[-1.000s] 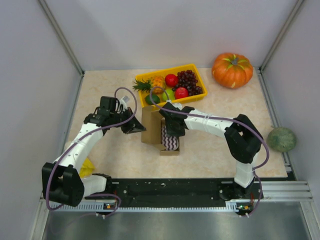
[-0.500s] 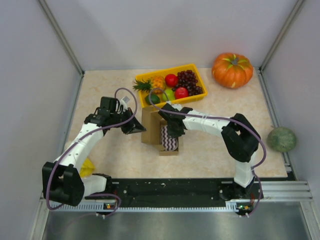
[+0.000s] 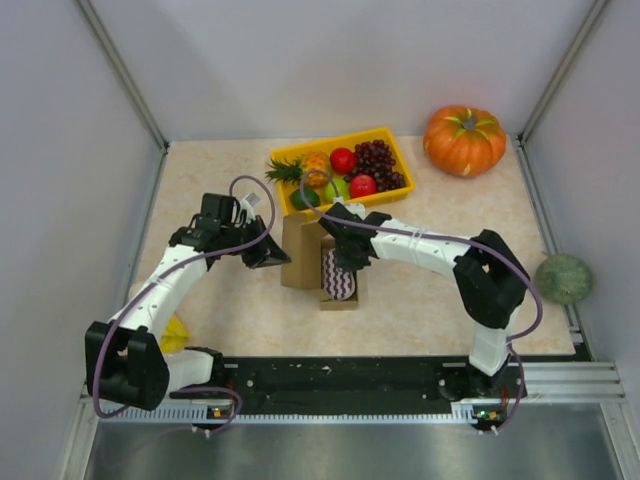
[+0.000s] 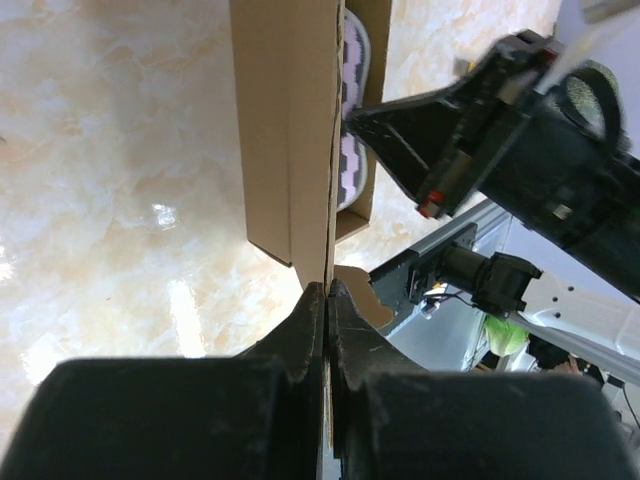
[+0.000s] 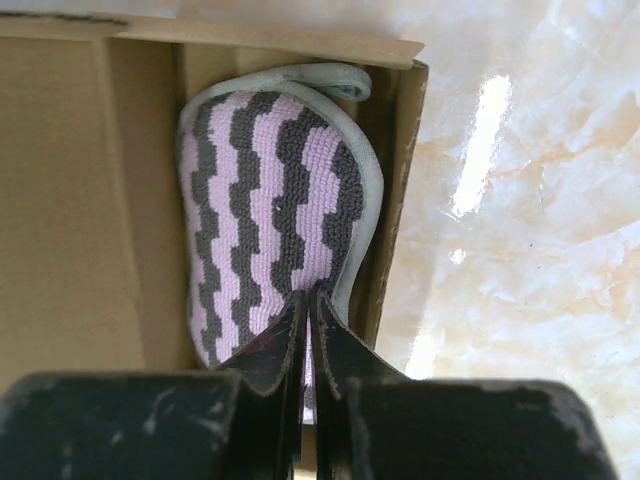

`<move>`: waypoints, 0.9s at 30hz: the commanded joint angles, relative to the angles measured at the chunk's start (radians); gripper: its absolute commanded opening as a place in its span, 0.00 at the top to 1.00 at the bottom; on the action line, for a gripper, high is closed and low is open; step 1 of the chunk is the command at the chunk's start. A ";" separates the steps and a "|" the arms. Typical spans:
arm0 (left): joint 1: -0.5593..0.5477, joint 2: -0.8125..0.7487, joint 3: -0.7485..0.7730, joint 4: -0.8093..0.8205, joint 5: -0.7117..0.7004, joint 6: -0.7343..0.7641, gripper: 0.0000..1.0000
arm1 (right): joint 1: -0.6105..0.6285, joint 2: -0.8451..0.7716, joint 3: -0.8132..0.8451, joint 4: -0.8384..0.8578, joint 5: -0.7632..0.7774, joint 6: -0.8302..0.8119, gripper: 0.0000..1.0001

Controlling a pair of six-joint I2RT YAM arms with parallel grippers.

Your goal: Unpack the express box

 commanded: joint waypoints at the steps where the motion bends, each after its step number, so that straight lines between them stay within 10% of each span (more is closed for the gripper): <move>1: -0.006 0.018 0.030 -0.015 -0.055 0.040 1.00 | 0.014 -0.111 -0.005 0.053 0.001 0.018 1.00; 17: -0.009 0.033 0.047 -0.029 -0.077 0.060 1.00 | 0.014 -0.147 -0.002 0.012 0.030 0.012 0.99; 21: -0.013 0.035 0.045 -0.029 -0.080 0.057 1.00 | 0.014 -0.107 -0.011 -0.022 0.022 0.015 0.61; 27: -0.016 0.042 0.045 -0.030 -0.082 0.054 1.00 | 0.014 -0.072 -0.034 -0.019 0.024 0.025 0.56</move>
